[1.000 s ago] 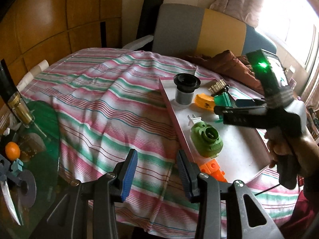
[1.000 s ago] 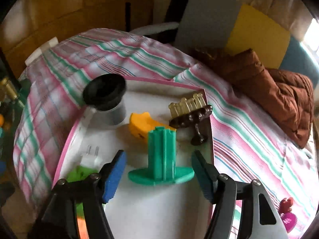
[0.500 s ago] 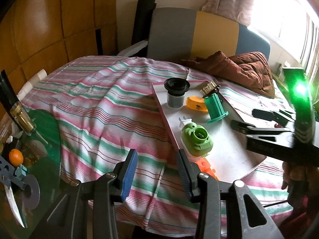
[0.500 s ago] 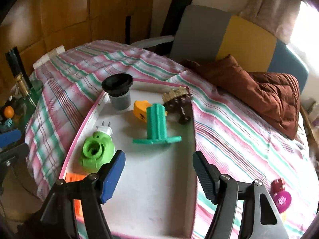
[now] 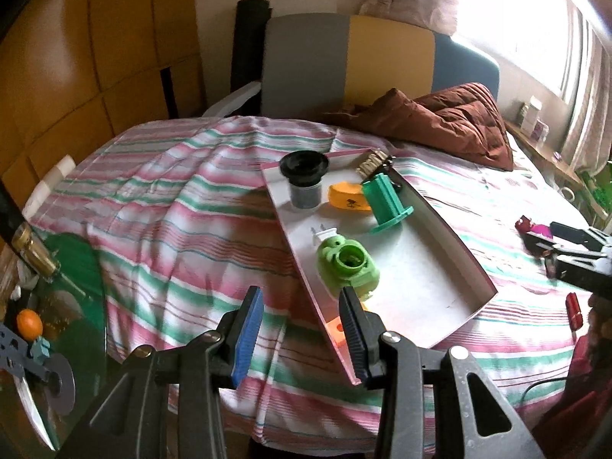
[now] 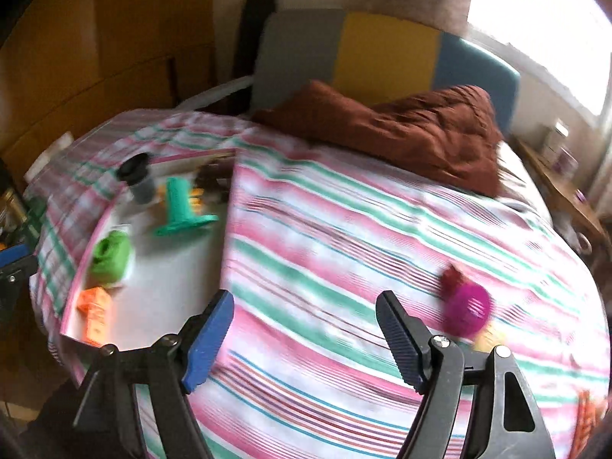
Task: Organize rigid objects
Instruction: 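Withdraw both grippers from the tray toward the remaining toys, then reach the left gripper toward the magenta cup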
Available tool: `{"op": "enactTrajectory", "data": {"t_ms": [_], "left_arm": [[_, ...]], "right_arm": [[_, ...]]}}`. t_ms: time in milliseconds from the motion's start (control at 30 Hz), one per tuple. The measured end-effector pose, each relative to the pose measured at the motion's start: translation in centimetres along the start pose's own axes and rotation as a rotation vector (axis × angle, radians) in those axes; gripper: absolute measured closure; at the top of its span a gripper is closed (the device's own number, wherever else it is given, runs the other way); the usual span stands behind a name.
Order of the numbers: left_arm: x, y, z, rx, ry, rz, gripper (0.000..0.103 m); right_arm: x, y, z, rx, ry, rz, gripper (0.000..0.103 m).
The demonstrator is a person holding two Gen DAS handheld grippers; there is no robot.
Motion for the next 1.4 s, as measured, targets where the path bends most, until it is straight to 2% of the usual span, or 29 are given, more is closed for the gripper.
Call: {"op": "enactTrajectory", "data": {"t_ms": [233, 367, 500, 533, 567, 667, 1000, 1400], "left_arm": [[1.2, 3.0, 0.2, -0.008, 0.002, 0.071, 0.061], [1.9, 5.7, 0.2, -0.024, 0.009, 0.129, 0.061], [2.4, 8.3, 0.2, -0.050, 0.011, 0.165, 0.060], [2.5, 8.8, 0.2, -0.056, 0.013, 0.170, 0.060], [2.7, 9.4, 0.2, -0.059, 0.013, 0.178, 0.060], [3.0, 11.2, 0.5, -0.081, 0.003, 0.205, 0.061], [3.3, 18.1, 1.1, -0.105, 0.009, 0.357, 0.061], [3.2, 24.7, 2.7, -0.150, -0.020, 0.469, 0.061]], "right_arm": [[-1.9, 10.3, -2.3, -0.113, 0.025, 0.198, 0.024], [-3.6, 17.0, -3.2, -0.189, 0.047, 0.363, 0.023], [-5.7, 21.8, -3.4, -0.218, 0.078, 0.545, 0.023], [-6.1, 22.7, -3.7, -0.192, 0.095, 0.612, 0.023], [-6.1, 23.2, -4.2, -0.163, 0.129, 0.645, 0.022], [-6.4, 24.0, -5.1, -0.163, 0.172, 0.694, 0.017], [-7.1, 25.0, -4.5, -0.073, 0.167, 0.798, 0.016], [-7.7, 25.4, -4.0, -0.018, 0.158, 0.851, 0.016]]}}
Point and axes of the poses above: each gripper's, at about its wrist camera, not at the fingertips, and z roughly the way its jaws point, y to its right, x to its top, the point moved 10 cm from there along z, roughly the way its jaws point, and after that the axes turned 9 degrees about -y, right-handed, at the moved point
